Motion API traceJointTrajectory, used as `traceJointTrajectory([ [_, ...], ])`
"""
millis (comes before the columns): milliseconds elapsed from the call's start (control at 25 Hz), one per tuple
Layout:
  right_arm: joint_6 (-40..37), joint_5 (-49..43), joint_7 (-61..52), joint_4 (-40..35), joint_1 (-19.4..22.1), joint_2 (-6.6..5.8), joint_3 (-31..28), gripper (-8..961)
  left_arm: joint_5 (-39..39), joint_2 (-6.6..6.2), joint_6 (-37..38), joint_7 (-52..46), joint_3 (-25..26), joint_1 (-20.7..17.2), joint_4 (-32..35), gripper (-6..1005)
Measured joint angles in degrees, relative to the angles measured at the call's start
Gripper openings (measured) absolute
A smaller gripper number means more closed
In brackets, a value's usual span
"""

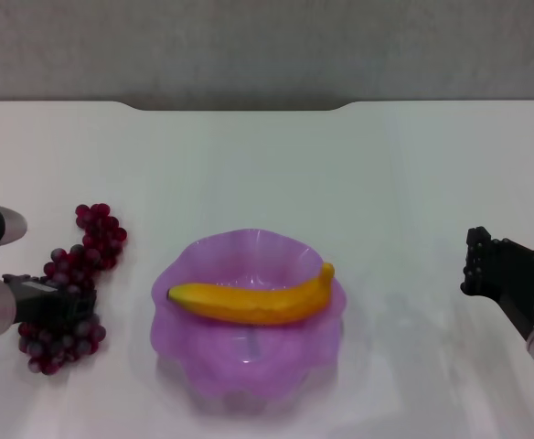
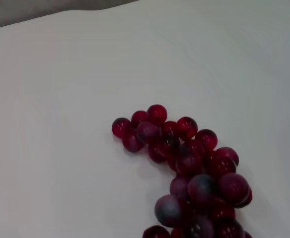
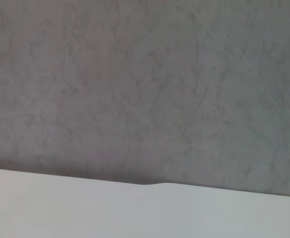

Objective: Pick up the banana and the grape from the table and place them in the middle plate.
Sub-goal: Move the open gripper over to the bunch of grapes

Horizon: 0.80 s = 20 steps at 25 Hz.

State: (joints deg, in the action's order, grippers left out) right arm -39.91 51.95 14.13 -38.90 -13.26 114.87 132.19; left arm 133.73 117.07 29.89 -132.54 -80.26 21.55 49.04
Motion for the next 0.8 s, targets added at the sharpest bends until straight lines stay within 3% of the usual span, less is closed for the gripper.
traceJointTrajectory([
  [800,0.0,0.0,-2.3,1.9,-0.5,0.0,-0.1,26,0.3,-0.09,-0.5,0.3,-0.3,-0.3,0.4,597],
])
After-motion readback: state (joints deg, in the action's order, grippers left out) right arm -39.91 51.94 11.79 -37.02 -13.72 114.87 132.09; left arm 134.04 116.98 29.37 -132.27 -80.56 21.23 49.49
